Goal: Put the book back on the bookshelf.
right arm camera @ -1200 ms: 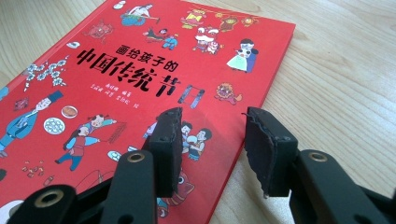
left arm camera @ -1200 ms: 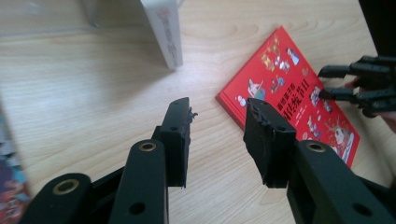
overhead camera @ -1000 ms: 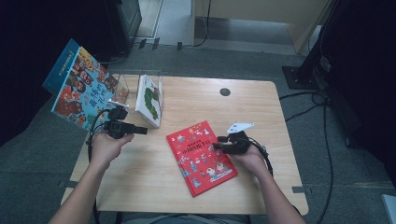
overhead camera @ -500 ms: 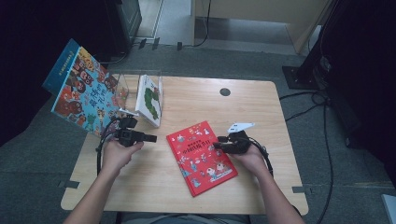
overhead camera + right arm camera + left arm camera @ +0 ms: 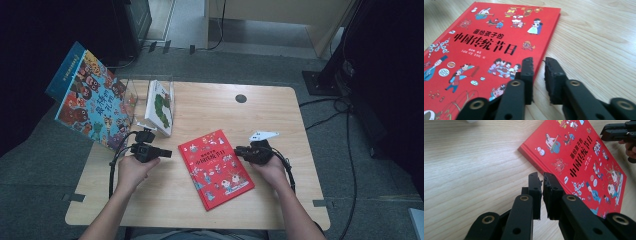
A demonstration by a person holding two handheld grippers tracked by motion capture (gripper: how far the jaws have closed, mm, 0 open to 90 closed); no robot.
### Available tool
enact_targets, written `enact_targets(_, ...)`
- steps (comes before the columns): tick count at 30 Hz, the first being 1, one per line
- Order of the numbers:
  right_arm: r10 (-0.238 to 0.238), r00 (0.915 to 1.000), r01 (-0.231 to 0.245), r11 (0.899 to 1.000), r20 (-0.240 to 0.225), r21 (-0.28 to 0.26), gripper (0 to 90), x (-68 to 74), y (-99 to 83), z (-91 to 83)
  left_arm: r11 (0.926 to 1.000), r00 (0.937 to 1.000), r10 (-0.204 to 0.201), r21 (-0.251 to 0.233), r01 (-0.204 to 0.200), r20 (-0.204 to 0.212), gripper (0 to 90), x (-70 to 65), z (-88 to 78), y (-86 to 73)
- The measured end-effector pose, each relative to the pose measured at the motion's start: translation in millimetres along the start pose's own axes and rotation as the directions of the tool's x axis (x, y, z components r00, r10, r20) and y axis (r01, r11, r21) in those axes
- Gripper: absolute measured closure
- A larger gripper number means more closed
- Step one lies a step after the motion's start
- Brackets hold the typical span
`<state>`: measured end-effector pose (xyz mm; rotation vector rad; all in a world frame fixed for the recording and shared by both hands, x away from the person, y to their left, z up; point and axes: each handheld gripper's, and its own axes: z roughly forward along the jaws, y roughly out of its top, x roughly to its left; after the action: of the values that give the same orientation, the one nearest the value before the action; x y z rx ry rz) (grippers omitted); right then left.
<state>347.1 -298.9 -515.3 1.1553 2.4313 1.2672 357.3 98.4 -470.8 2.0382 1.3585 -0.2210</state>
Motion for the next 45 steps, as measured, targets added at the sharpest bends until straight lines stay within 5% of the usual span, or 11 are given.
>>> enact_targets(4, 0.004, 1.0, -0.004, 1.0, 0.008, 0.009, 86.5, -0.1, -3.6, -3.6, 0.9999, 0.9999, 0.004, 0.016, -0.004, 0.012, 87.2, -2.7, 8.5, 0.1)
enact_targets(24, -0.019, 0.9981, 0.017, 0.999, 0.059, 0.032, 88.5, 13.3, -15.5, -5.2, 0.9967, 0.9991, 0.004, 0.081, -0.007, 0.041, 87.5, -2.1, 43.7, 5.7)
enact_targets(45, -0.009, 0.9937, 0.008, 1.0, 0.112, 0.016, 90.0, 25.0, -21.9, -8.2, 0.9997, 0.9984, -0.013, 0.022, 0.012, 0.054, 89.5, 3.6, 54.0, 22.4)
